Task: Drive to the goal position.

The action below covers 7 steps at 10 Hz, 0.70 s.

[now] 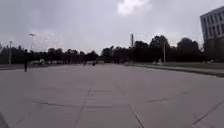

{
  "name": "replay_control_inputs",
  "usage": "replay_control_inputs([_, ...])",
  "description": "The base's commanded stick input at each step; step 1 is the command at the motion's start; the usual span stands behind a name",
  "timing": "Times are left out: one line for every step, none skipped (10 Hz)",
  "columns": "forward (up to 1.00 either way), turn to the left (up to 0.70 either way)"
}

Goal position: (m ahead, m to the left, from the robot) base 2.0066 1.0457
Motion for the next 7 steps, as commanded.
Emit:
replay_control_inputs([0.7,0.0])
replay_control_inputs([0.7,0.0])
replay_control_inputs([0.7,0.0])
replay_control_inputs([0.7,0.0])
replay_control_inputs([0.7,0.0])
replay_control_inputs([0.7,0.0])
replay_control_inputs([0.7,0.0])
